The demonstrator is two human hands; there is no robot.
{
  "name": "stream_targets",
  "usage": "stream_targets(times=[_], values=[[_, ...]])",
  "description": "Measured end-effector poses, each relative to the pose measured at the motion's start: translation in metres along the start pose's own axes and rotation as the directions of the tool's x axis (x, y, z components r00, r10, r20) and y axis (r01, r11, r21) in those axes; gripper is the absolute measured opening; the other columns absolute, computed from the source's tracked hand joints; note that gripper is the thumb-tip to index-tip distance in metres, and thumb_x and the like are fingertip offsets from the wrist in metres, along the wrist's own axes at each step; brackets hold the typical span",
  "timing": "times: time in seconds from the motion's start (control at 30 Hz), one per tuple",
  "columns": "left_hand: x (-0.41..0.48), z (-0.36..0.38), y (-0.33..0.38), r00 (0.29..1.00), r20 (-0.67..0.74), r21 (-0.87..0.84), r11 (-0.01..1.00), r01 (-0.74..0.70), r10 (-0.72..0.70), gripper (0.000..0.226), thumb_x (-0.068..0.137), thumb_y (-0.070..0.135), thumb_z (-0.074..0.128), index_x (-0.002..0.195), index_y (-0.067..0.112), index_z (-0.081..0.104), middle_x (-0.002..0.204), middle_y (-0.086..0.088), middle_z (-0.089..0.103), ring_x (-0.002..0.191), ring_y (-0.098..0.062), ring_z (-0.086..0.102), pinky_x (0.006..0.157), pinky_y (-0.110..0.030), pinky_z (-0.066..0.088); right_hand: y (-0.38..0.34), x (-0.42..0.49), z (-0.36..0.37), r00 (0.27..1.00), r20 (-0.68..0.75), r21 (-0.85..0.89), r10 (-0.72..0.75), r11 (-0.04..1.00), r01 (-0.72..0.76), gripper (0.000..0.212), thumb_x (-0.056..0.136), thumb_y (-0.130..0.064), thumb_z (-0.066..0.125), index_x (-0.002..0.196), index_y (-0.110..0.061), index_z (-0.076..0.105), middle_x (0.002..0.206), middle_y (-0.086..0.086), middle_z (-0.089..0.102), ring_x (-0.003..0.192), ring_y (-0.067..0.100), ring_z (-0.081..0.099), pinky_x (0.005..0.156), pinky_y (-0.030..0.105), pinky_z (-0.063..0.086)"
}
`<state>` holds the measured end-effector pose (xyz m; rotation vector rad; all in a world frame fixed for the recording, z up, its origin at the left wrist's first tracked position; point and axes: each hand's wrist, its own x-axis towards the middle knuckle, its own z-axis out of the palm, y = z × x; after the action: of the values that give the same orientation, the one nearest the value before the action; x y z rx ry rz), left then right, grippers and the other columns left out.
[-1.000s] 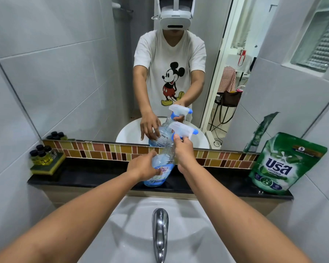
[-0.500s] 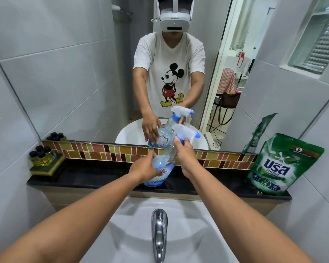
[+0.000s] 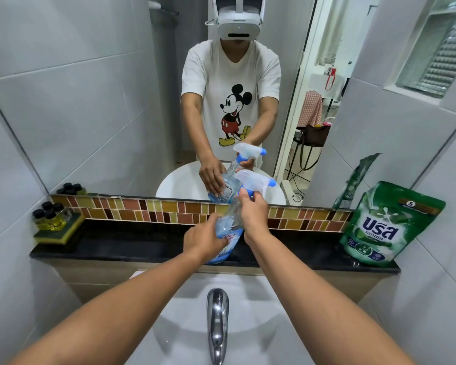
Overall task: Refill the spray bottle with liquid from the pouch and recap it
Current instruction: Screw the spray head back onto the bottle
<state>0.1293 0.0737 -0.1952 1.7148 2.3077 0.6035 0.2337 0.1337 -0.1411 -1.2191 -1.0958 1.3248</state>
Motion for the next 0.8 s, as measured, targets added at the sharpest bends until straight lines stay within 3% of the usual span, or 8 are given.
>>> stream_targets(times=[0.1,0.2,0.3,0.4,0.47,0.6,0.73,0.8], values=[[-0.001,0.003,0.004,0.999,-0.04,0.05,0.999,-0.005,0.007,0.057,0.086,0.045,0.07,0.135,0.031,0.045,0.113,0.0,0.072,0.099,-0.026,0.069,0.071,-0.032,0.048,0.0,0.001,-0.001,0.999,-0.038,0.018,0.004,1.0,-0.003,0.027,0.101,-0.027,0.054,0.118,-0.008,0.061,0.111,0.008,0.066,0.102,0.023,0.065,0.077,0.03,0.055],[-0.001,0.002,0.007,0.998,-0.06,0.116,0.993,-0.012,0.019,0.054,0.087,0.044,0.068,0.134,0.028,0.045,0.114,0.0,0.072,0.098,-0.024,0.069,0.065,-0.03,0.043,0.0,0.002,-0.002,0.997,-0.069,0.016,0.02,1.0,-0.019,0.022,0.1,-0.027,0.055,0.113,-0.011,0.063,0.111,0.009,0.068,0.102,0.023,0.065,0.09,0.04,0.055],[0.0,0.0,0.007,0.998,-0.054,0.133,0.991,-0.015,0.022,0.055,0.086,0.046,0.069,0.132,0.029,0.046,0.114,0.001,0.072,0.099,-0.023,0.069,0.065,-0.029,0.042,-0.001,0.003,-0.005,0.997,-0.076,0.036,0.027,0.999,-0.024,0.021,0.1,-0.026,0.056,0.113,-0.011,0.063,0.11,0.008,0.068,0.099,0.02,0.064,0.09,0.039,0.055],[0.003,-0.001,0.001,1.0,0.029,0.001,1.0,0.011,-0.011,0.058,0.082,0.046,0.075,0.131,0.033,0.046,0.113,0.003,0.071,0.098,-0.021,0.069,0.066,-0.028,0.043,-0.002,-0.001,-0.006,1.0,-0.002,0.036,0.018,0.999,-0.018,0.029,0.098,-0.029,0.059,0.118,-0.009,0.063,0.11,0.007,0.069,0.1,0.019,0.066,0.082,0.034,0.058],[0.007,-0.003,-0.004,0.995,0.091,-0.081,0.996,0.04,-0.032,0.057,0.078,0.045,0.078,0.126,0.036,0.048,0.111,0.005,0.072,0.097,-0.02,0.069,0.068,-0.03,0.047,-0.003,-0.004,-0.003,0.999,0.05,-0.024,0.0,1.0,0.002,0.032,0.099,-0.034,0.056,0.123,-0.013,0.061,0.112,0.006,0.068,0.104,0.02,0.066,0.088,0.039,0.057],[0.016,-0.011,-0.017,0.975,0.22,-0.241,0.967,0.087,-0.033,0.055,0.072,0.04,0.084,0.117,0.036,0.053,0.112,0.011,0.071,0.102,-0.018,0.068,0.087,-0.04,0.055,-0.001,-0.009,0.003,0.983,0.17,-0.2,0.062,0.979,-0.028,0.049,0.099,-0.049,0.047,0.137,-0.018,0.052,0.124,0.007,0.065,0.11,0.022,0.064,0.096,0.045,0.054],[0.018,-0.016,-0.024,0.967,0.254,-0.319,0.943,0.095,-0.012,0.054,0.069,0.032,0.088,0.112,0.033,0.055,0.11,0.011,0.071,0.101,-0.017,0.068,0.09,-0.039,0.054,0.002,-0.009,-0.009,0.957,0.241,-0.249,0.162,0.963,-0.1,0.062,0.094,-0.056,0.054,0.133,-0.008,0.054,0.125,0.008,0.065,0.107,0.019,0.065,0.073,0.026,0.053],[0.019,-0.017,-0.029,0.962,0.273,-0.345,0.933,0.101,-0.004,0.055,0.069,0.03,0.089,0.112,0.033,0.055,0.111,0.009,0.072,0.102,-0.017,0.068,0.092,-0.041,0.054,0.0,-0.006,-0.016,0.969,0.216,-0.178,0.12,0.981,-0.082,0.057,0.092,-0.05,0.061,0.133,-0.013,0.049,0.122,0.0,0.061,0.111,0.016,0.06,0.076,0.022,0.047]])
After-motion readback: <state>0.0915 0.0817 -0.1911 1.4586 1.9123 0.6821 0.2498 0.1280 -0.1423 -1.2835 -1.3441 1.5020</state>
